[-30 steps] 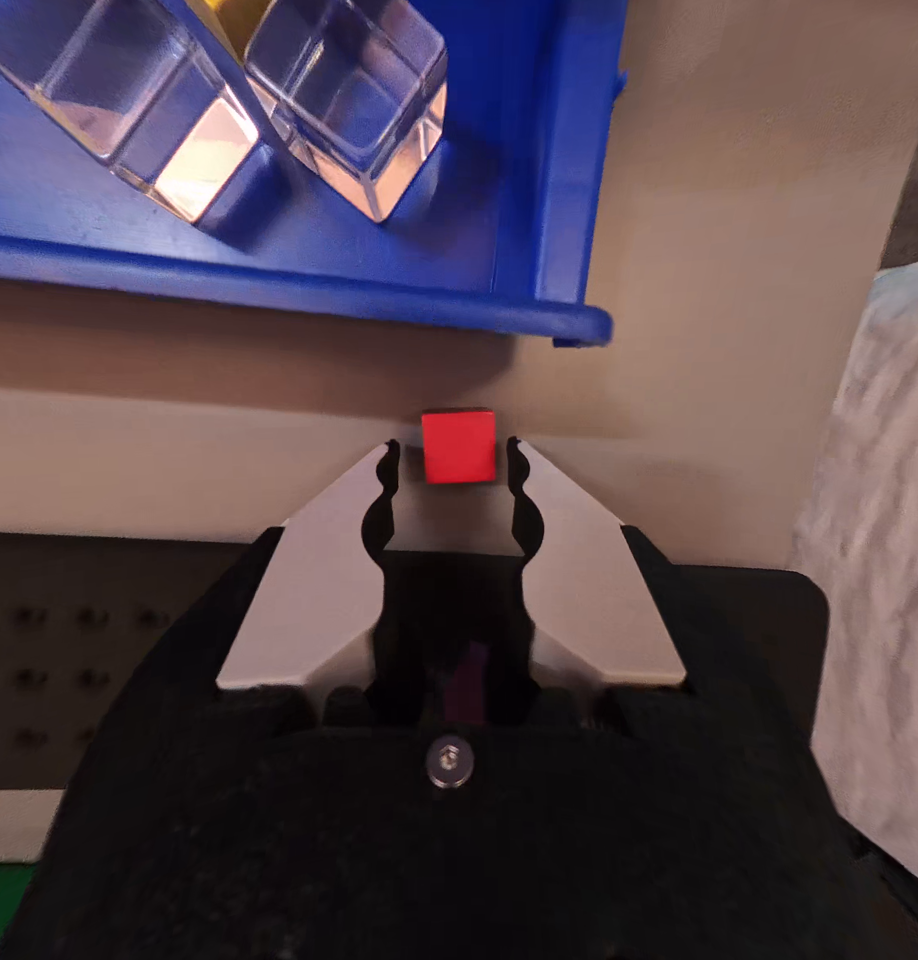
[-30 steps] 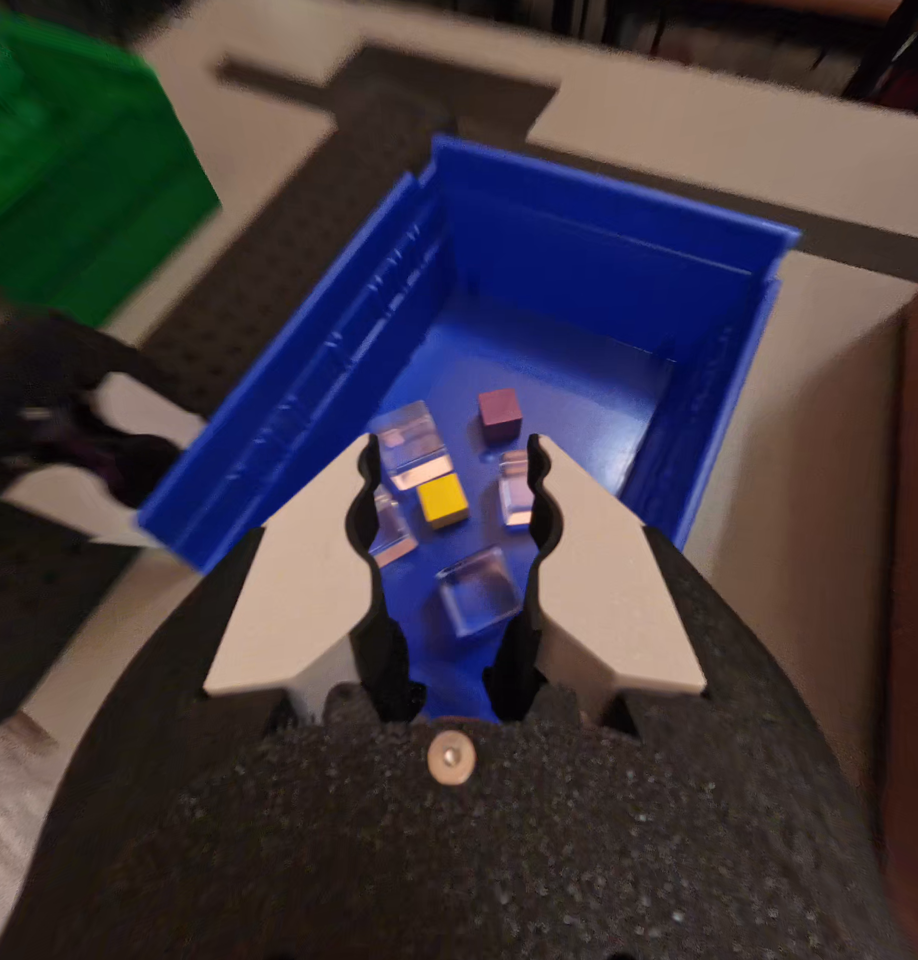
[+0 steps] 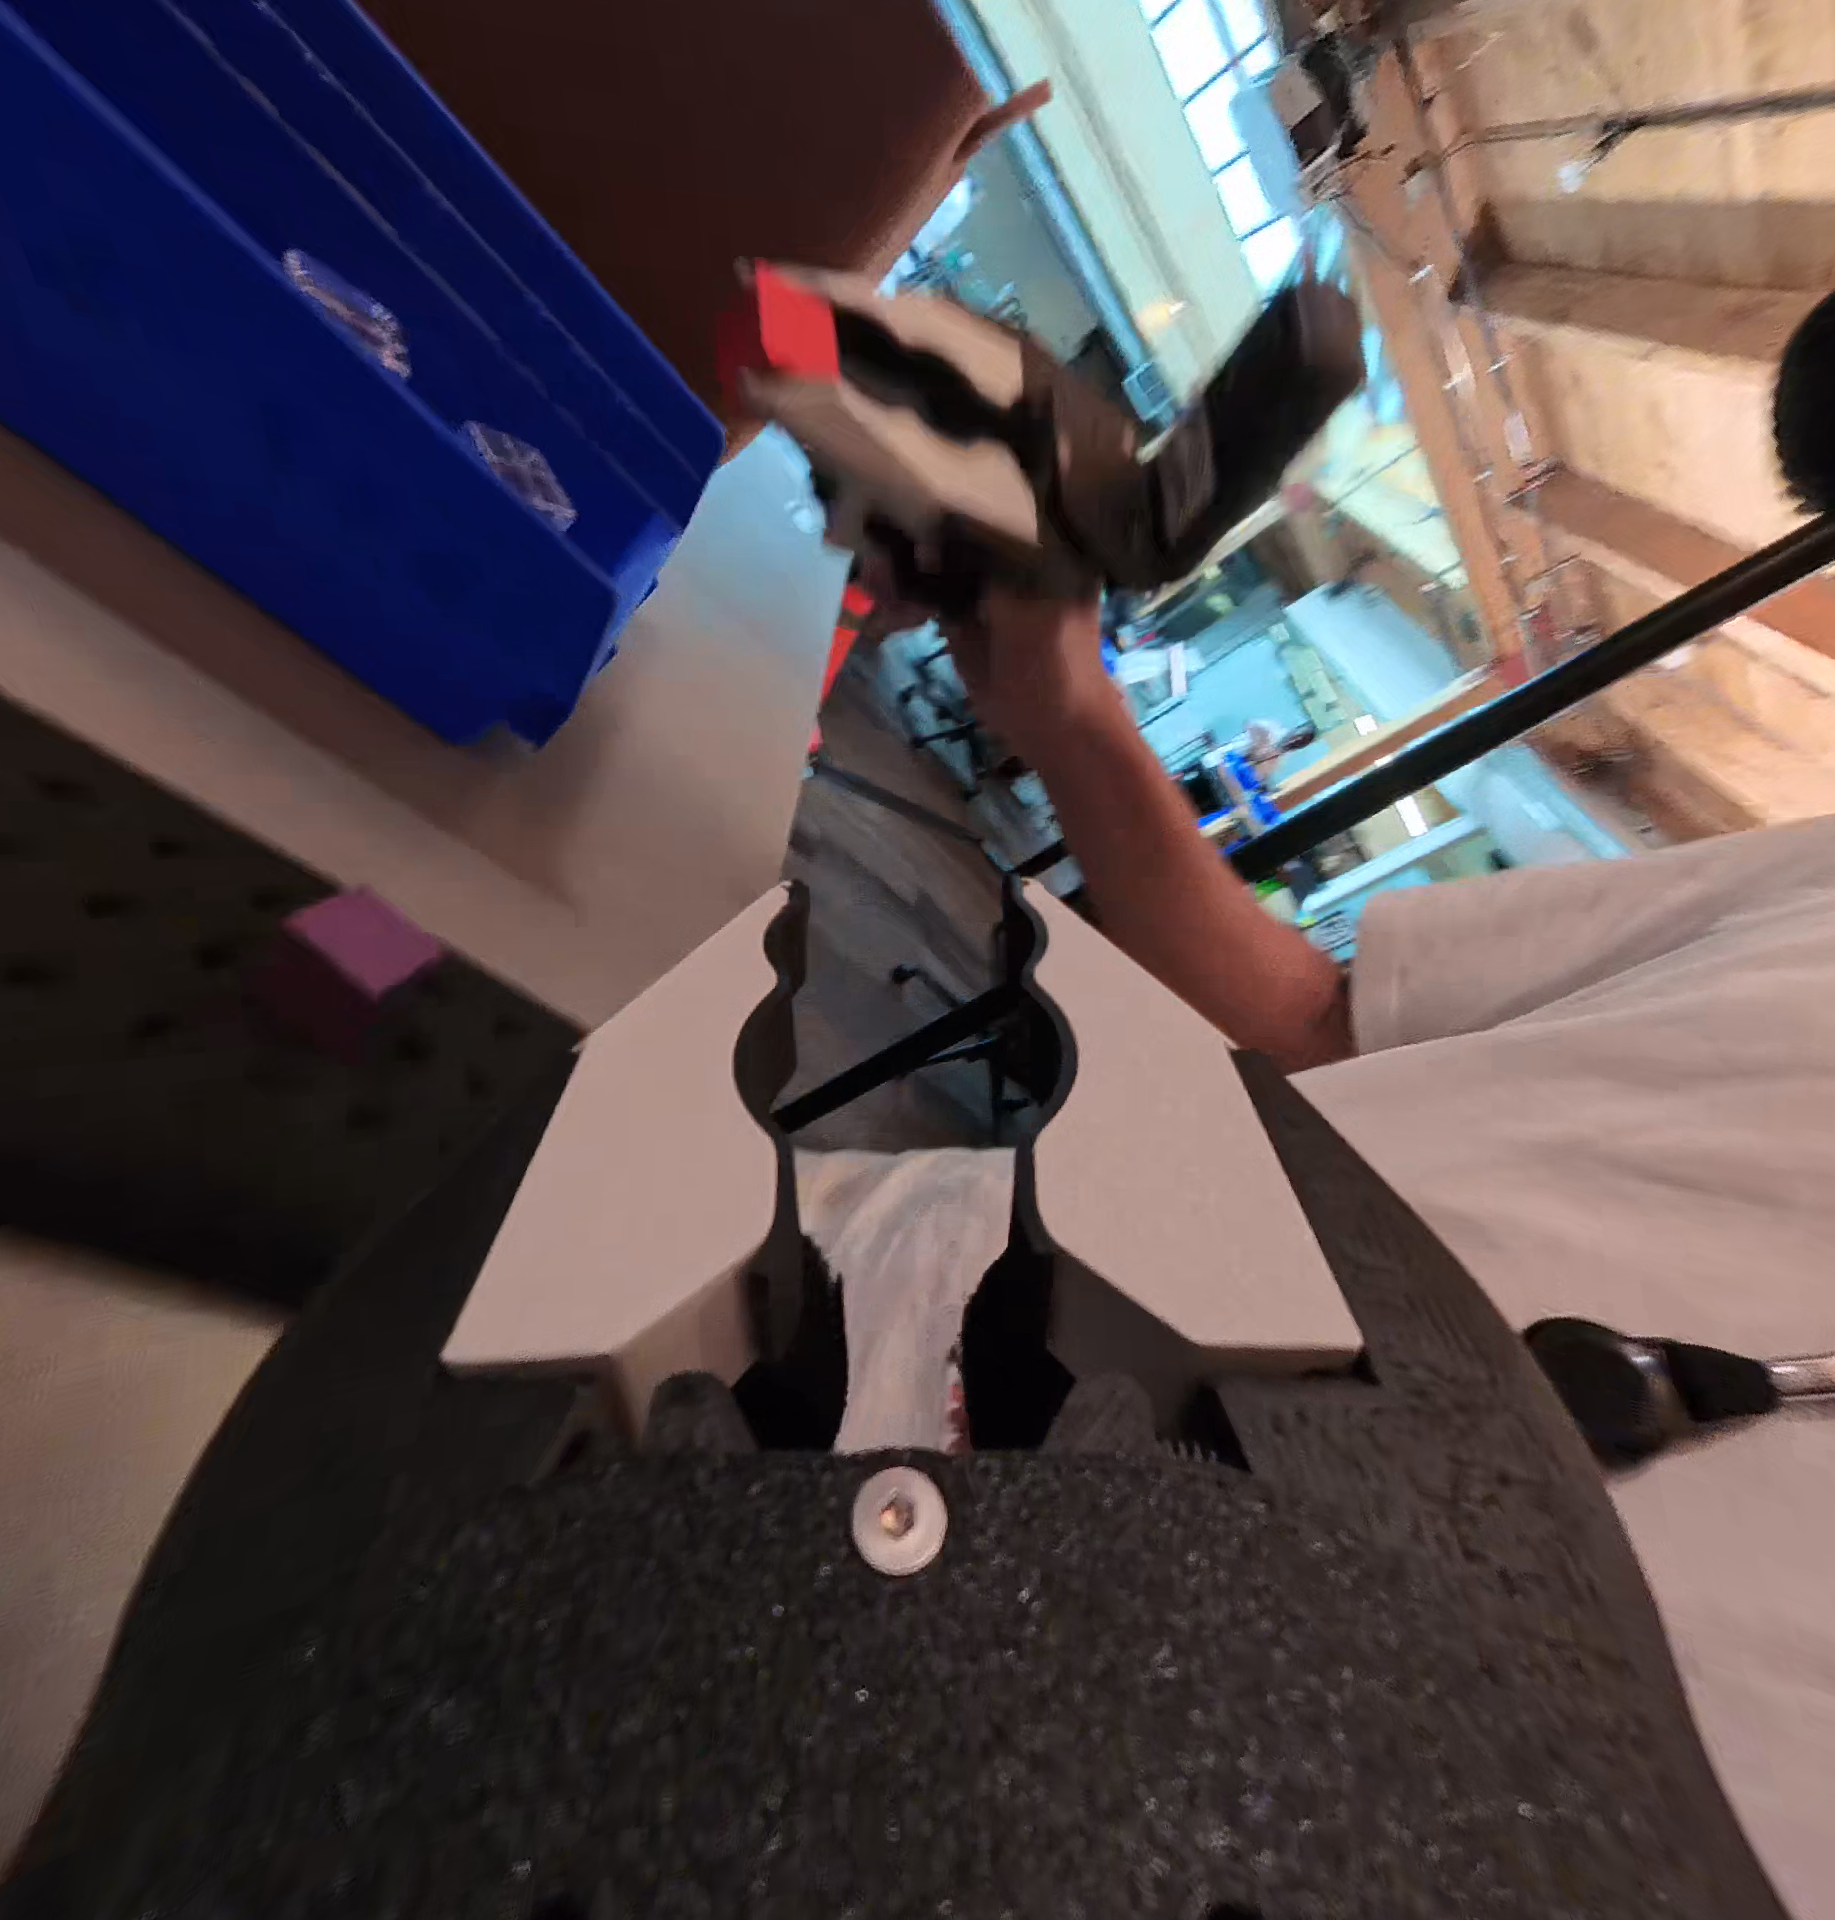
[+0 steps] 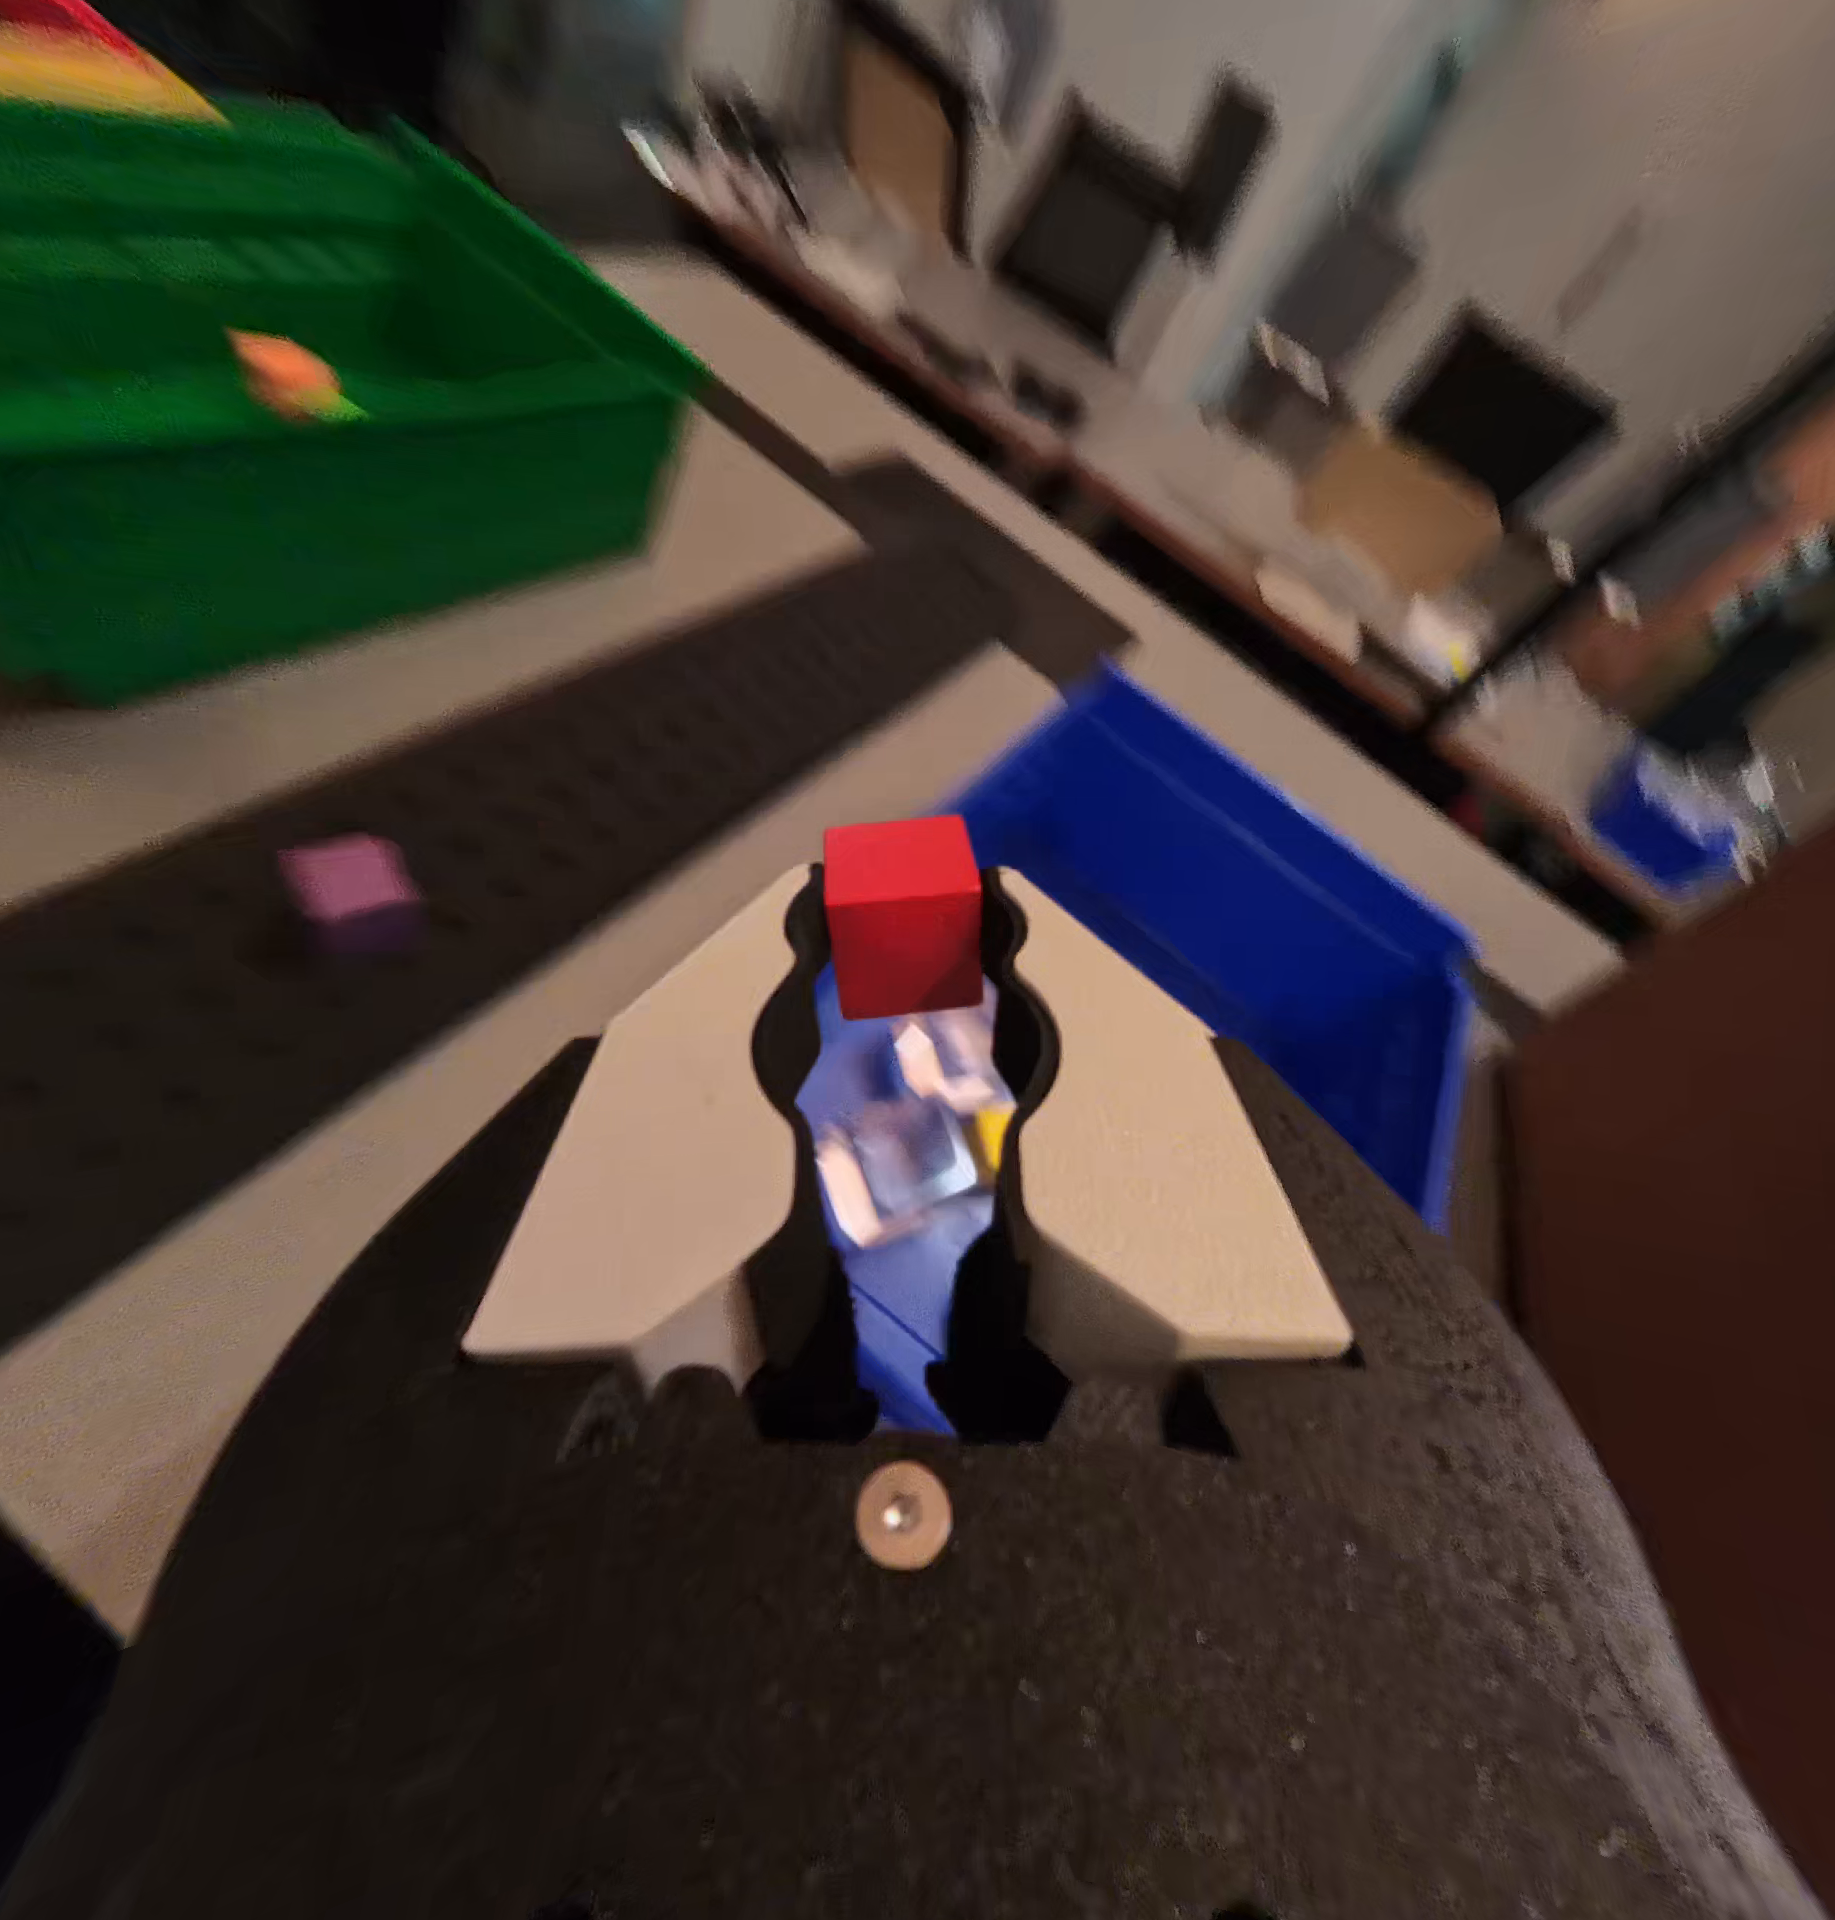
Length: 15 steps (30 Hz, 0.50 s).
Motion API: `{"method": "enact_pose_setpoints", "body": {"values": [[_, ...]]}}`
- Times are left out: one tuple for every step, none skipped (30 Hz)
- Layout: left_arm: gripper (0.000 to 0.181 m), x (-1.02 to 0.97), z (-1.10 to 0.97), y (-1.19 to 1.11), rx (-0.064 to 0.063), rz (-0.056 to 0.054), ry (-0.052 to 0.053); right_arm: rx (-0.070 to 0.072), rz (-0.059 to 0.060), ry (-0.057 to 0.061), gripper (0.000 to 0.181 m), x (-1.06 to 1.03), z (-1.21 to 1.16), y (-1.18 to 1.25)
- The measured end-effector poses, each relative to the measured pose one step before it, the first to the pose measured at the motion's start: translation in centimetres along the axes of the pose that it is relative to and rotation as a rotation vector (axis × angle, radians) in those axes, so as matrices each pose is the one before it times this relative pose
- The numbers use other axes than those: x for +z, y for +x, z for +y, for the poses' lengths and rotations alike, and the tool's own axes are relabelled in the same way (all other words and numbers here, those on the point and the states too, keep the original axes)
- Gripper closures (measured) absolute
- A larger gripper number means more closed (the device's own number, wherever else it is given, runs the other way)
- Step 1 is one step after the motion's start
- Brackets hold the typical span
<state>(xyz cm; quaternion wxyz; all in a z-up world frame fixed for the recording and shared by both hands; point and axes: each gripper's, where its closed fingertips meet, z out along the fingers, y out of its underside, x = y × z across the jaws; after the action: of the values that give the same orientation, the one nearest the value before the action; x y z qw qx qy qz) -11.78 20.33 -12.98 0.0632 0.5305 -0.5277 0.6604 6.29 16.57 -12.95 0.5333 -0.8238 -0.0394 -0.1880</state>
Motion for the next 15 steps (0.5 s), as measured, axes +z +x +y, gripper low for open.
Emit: {"method": "enact_pose_setpoints", "body": {"values": [[0.143, -0.611, 1.168, -0.273, 0.037, -0.0553, -0.0259, 0.0358, 0.0283, -0.093, 0.153, 0.761, 1.3, 2.149], [0.143, -0.473, 1.354, -0.588, 0.0493, -0.0743, -0.0381, 0.0466, -0.0278, -0.0852, 0.153, 1.246, 1.232, 1.341], [0.143, -0.285, 1.47, -0.773, 0.0606, -0.0836, -0.0495, 0.047, -0.0334, -0.1057, 0.153, 1.406, 1.239, 1.265], [0.142, -0.114, 1.458, -0.868, 0.0672, -0.09, -0.0575, 0.0433, 0.0026, -0.0959, 0.153, 1.456, 0.708, 1.673], [0.142, 0.038, 1.195, -0.825, 0.0663, -0.0886, -0.0491, 0.029, -0.0194, -0.0497, 0.153, 1.656, 0.038, 1.128], [0.14, 0.191, 0.856, -0.579, 0.0548, -0.0736, -0.0357, 0.0217, -0.0683, -0.0453, 0.153, 1.824, -0.01, 0.135], [0.14, 0.318, 0.583, -0.415, 0.0348, -0.0596, -0.0316, 0.0127, -0.0611, -0.0823, 0.153, 1.762, 0.143, 0.103], [0.141, 0.396, 0.318, -0.398, 0.0163, -0.0546, -0.0284, -0.0034, -0.0161, -0.0743, 0.153, 1.689, -0.089, 0.642], [0.142, 0.479, -0.048, -0.31, 0.0, -0.0466, -0.0115, -0.0188, -0.0229, -0.0568, 0.153, 1.69, -0.221, 0.371], [0.142, 0.601, -0.314, -0.126, -0.0124, -0.0302, 0.0025, -0.0217, -0.0499, -0.0733, 0.153, 1.576, -0.046, -0.14], [0.142, 0.678, -0.472, -0.154, -0.0251, -0.0259, 0.0079, -0.0252, -0.0221, -0.0717, 0.153, 1.332, -0.137, 0.165], [0.141, 0.714, -0.567, -0.415, -0.0415, -0.0389, 0.0159, -0.0325, -0.0037, -0.0586, 0.153, 1.093, -0.231, 0.259], [0.14, 0.746, -0.552, -0.355, -0.0483, -0.0337, 0.0172, -0.0374, -0.0141, -0.0557, 0.153, 0.911, -0.151, -0.044], [0.137, 0.781, -0.526, -0.194, -0.0482, -0.0242, 0.0163, -0.0325, -0.0143, -0.0526, 0.153, 0.741, -0.068, -0.098], [0.137, 0.78, -0.396, -0.297, -0.0481, -0.032, 0.0128, -0.0298, -0.0076, -0.056, 0.153, 0.634, 0.12, -0.003]]}}
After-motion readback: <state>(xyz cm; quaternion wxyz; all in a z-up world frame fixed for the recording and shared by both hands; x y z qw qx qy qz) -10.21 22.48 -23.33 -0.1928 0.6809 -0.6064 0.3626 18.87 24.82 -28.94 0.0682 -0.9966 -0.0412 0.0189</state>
